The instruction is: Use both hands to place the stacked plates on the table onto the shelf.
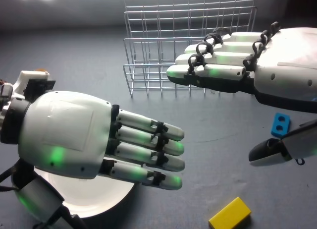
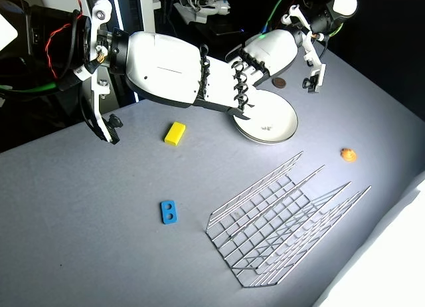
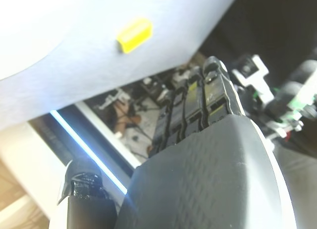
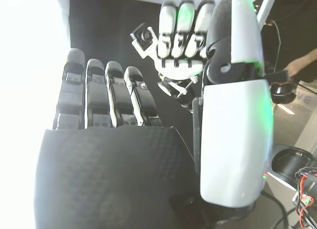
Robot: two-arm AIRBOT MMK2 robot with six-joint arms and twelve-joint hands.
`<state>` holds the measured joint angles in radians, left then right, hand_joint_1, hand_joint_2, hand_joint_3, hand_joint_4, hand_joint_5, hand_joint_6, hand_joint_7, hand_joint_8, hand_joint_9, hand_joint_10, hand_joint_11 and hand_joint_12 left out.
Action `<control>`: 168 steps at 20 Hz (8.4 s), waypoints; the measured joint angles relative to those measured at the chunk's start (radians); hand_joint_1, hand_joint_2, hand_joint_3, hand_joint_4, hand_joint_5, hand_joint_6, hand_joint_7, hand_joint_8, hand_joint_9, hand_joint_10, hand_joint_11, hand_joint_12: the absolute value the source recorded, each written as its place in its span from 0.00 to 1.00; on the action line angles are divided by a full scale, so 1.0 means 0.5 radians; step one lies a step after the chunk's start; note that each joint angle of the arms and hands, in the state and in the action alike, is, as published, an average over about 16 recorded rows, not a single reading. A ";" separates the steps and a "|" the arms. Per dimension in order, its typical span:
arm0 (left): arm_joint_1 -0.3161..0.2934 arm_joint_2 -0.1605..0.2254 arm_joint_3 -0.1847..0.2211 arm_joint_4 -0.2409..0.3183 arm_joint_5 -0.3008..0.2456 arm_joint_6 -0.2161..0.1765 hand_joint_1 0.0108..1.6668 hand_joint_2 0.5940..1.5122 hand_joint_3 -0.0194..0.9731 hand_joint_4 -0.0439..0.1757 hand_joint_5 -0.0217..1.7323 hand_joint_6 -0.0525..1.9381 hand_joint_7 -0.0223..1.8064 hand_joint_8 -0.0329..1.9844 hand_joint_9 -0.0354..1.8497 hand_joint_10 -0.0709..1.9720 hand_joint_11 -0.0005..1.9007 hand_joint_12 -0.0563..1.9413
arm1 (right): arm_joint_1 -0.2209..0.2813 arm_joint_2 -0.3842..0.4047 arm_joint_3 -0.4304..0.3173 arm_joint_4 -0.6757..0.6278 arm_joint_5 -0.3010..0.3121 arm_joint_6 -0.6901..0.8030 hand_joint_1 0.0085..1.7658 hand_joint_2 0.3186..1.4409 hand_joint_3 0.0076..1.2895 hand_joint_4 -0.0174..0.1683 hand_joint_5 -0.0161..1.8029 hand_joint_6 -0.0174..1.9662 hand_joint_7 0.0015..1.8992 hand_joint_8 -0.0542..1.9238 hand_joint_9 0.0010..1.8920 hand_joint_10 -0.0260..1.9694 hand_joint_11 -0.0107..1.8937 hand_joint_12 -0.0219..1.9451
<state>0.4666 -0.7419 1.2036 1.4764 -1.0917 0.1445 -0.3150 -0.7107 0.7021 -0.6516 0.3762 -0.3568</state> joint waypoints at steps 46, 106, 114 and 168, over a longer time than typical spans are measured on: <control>0.406 0.098 0.675 0.152 -0.093 -0.128 0.01 0.55 0.03 0.20 0.02 0.03 0.02 0.01 0.03 0.04 0.01 0.02 | -0.017 0.000 0.000 -0.006 0.000 -0.012 0.62 0.51 0.01 0.10 0.02 0.02 0.01 0.03 0.01 0.02 0.02 0.02; 0.916 0.115 -0.067 -0.654 0.512 -0.195 0.01 0.56 0.03 0.19 0.01 0.02 0.01 0.01 0.02 0.02 0.01 0.03 | -0.186 -0.626 0.200 0.130 0.006 -1.243 0.67 0.57 0.01 0.14 0.02 0.02 0.01 0.03 0.01 0.02 0.01 0.16; 0.933 0.108 -0.070 -0.701 0.516 -0.194 0.01 0.56 0.03 0.19 0.01 0.02 0.01 0.01 0.01 0.03 0.01 0.03 | -0.208 -0.933 0.455 0.314 -0.085 -1.476 0.68 0.58 0.01 0.14 0.02 0.02 0.01 0.03 0.01 0.02 0.01 0.16; 0.533 0.216 0.232 -0.999 0.686 -0.160 0.01 0.56 0.03 0.23 0.02 0.04 0.02 0.01 0.03 0.04 0.01 0.03 | -0.046 -1.055 0.458 0.498 -0.012 -1.575 0.73 0.57 0.01 0.11 0.51 0.52 0.56 0.43 0.58 0.41 0.50 0.51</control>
<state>0.7332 -0.6338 1.3198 0.9768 -0.7486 0.0647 -0.3381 -1.2382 0.9311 -0.4028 0.3701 -1.1444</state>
